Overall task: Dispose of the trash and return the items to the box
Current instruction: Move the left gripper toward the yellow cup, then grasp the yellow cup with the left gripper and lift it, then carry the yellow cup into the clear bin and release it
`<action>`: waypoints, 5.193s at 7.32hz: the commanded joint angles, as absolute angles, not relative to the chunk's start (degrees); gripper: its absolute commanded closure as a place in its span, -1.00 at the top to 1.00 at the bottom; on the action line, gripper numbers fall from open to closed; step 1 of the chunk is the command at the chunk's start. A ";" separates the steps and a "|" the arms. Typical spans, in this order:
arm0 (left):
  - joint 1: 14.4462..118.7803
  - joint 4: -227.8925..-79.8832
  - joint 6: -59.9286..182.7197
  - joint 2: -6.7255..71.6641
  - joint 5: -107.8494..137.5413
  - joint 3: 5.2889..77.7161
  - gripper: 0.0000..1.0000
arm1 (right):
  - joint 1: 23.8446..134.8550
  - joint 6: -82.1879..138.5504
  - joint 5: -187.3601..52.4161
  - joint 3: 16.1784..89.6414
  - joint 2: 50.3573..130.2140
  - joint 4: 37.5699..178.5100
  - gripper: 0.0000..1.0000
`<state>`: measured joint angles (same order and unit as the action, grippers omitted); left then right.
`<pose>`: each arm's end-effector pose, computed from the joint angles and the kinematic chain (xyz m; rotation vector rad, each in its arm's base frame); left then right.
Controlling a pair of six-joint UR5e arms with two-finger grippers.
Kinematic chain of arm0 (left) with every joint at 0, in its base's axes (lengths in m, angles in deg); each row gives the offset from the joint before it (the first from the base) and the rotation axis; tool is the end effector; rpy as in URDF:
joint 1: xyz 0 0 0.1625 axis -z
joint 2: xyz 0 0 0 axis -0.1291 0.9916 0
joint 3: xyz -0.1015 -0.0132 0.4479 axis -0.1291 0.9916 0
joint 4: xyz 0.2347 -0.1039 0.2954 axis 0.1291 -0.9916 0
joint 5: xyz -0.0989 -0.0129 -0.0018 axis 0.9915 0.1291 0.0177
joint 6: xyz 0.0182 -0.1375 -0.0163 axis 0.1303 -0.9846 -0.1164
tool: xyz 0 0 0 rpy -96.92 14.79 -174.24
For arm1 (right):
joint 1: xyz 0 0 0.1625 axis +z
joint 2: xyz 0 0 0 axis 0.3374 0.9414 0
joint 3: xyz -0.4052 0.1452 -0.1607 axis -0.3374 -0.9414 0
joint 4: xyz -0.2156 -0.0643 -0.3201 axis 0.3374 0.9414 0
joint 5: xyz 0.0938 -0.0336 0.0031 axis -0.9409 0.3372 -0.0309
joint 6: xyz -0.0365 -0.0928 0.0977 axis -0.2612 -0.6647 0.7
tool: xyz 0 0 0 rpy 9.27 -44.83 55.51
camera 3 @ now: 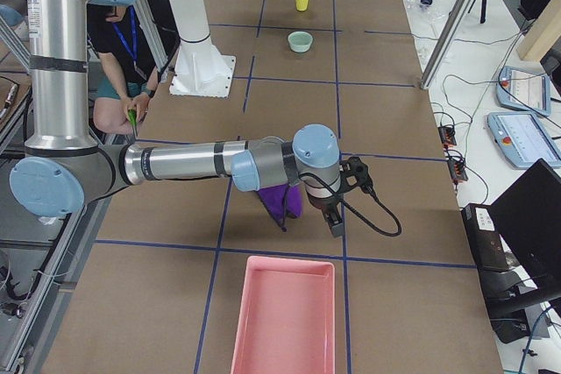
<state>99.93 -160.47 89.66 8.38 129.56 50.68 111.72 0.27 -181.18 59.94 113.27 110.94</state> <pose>-0.0529 -0.4665 0.5978 0.7411 0.6837 0.4470 0.0479 -0.4650 0.6369 0.3819 -0.7721 -0.2786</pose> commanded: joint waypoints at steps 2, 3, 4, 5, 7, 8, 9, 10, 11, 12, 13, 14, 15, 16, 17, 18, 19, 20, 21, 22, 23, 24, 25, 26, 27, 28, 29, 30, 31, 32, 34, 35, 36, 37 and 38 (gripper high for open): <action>97.44 -176.02 80.35 7.96 132.80 46.33 1.00 | 110.96 1.65 -183.14 59.94 112.94 109.60 1.00; 93.68 -176.04 73.99 5.69 129.92 46.25 1.00 | 110.34 3.14 -183.14 60.28 112.42 109.60 1.00; 89.46 -178.56 62.62 3.93 125.11 46.94 1.00 | 109.20 4.20 -182.88 60.02 112.41 108.65 1.00; 83.16 -184.59 51.71 1.04 118.54 47.30 1.00 | 108.76 4.47 -182.70 59.76 112.41 107.51 1.00; 72.94 -192.45 35.41 -3.62 112.61 48.79 0.77 | 108.75 5.09 -182.70 59.76 112.94 107.41 1.00; 69.85 -192.56 31.26 -4.26 110.49 49.40 0.57 | 108.75 5.26 -182.79 59.85 112.94 107.41 1.00; 67.47 -192.56 28.95 -4.26 110.21 49.41 0.43 | 108.75 5.26 -182.79 59.85 113.03 107.41 1.00; 64.66 -192.56 27.80 -4.35 109.08 49.24 0.41 | 108.75 5.26 -182.79 59.85 113.03 107.41 1.00; 63.68 -192.56 27.18 -4.35 108.98 49.15 0.40 | 108.75 5.26 -182.79 59.85 113.11 107.41 1.00; 62.36 -192.47 27.00 -4.35 108.28 48.10 0.29 | 108.75 5.26 -182.88 59.93 113.38 107.41 1.00; 61.65 -192.47 27.00 -4.26 107.49 47.83 0.19 | 108.75 5.26 -182.88 59.93 113.38 107.41 1.00; 61.30 -192.47 27.00 -4.26 107.40 47.57 0.08 | 108.75 5.26 -182.79 59.85 113.47 107.41 1.00; 60.60 -192.30 26.82 -4.26 107.31 47.56 -0.26 | 108.75 5.26 -182.88 59.93 113.90 107.41 1.00; 60.50 -192.30 26.91 -4.18 107.31 47.56 -0.99 | 108.75 5.26 -182.88 59.93 113.91 107.41 1.00; 60.50 -192.30 27.17 -4.09 107.31 47.56 -1.00 | 108.75 5.18 -182.88 60.02 113.91 107.32 1.00; 60.50 -192.21 27.43 -3.91 107.31 47.48 -1.00 | 108.75 5.26 -182.88 59.94 114.17 106.97 1.00; 60.59 -192.21 27.70 -3.83 107.39 47.39 -1.00 | 108.75 5.18 -182.88 59.93 114.26 106.97 1.00; 60.85 -192.21 27.87 -4.00 108.00 48.00 -1.00 | 108.75 5.26 -182.88 59.93 114.26 106.97 1.00; 61.38 -192.12 29.61 -4.26 109.05 48.61 -1.00 | 108.75 5.18 -182.88 60.02 114.26 106.97 1.00; 62.77 -192.12 34.42 -4.26 114.20 48.62 -1.00 | 108.75 5.26 -182.88 60.02 114.26 106.97 1.00; 68.18 -190.73 39.69 -4.18 117.64 48.36 -1.00 | 108.75 5.26 -182.88 60.02 114.26 106.97 1.00; 74.50 -185.23 48.88 -4.09 122.38 49.05 -1.00 | 108.75 5.26 -182.88 60.02 114.17 106.97 1.00; 81.87 -179.26 59.76 -3.74 126.25 49.23 -1.00 | 108.75 5.26 -182.88 60.02 114.17 106.97 1.00; 87.86 -173.63 69.87 -3.56 128.81 49.23 -1.00 | 108.75 5.26 -182.88 60.02 114.26 106.97 1.00; 93.84 -167.92 80.33 -3.47 130.67 49.23 -1.00 | 108.75 5.26 -182.88 59.94 114.26 106.97 1.00; 100.34 -162.64 91.13 -3.47 130.86 49.15 -1.00 | 108.75 5.18 -182.88 59.93 114.17 106.97 1.00; 104.84 -159.98 99.42 -3.47 130.86 47.67 -1.00 | 108.75 5.26 -182.88 59.93 114.26 106.97 1.00; 105.32 -160.74 102.90 -4.43 130.86 44.61 -1.00 | 108.75 5.26 -182.88 59.93 114.26 106.97 1.00; 105.41 -162.48 103.11 -4.79 130.77 41.88 -1.00 | 108.75 5.26 -182.88 59.85 114.17 106.97 1.00; 105.42 -166.33 101.63 -5.05 130.69 38.72 -1.00 | 108.75 5.26 -182.88 59.93 114.17 106.97 1.00; 104.80 -175.13 92.86 -5.58 130.95 35.62 -1.00 | 108.75 5.26 -182.79 59.76 114.00 106.97 1.00; 103.41 -175.16 92.74 -5.67 131.04 35.35 -1.00 | 108.75 5.26 -182.79 59.67 114.08 106.97 1.00; 101.13 -175.24 92.82 -5.76 131.12 35.17 -1.00 | 108.75 5.26 -182.70 59.67 114.08 106.97 1.00; 98.76 -175.33 92.91 -5.76 131.13 34.82 -1.00 | 108.75 5.26 -182.70 59.15 114.08 106.97 1.00; 97.61 -175.33 93.09 -6.11 131.13 34.30 -1.00 | 108.75 5.26 -182.79 59.14 114.08 106.97 1.00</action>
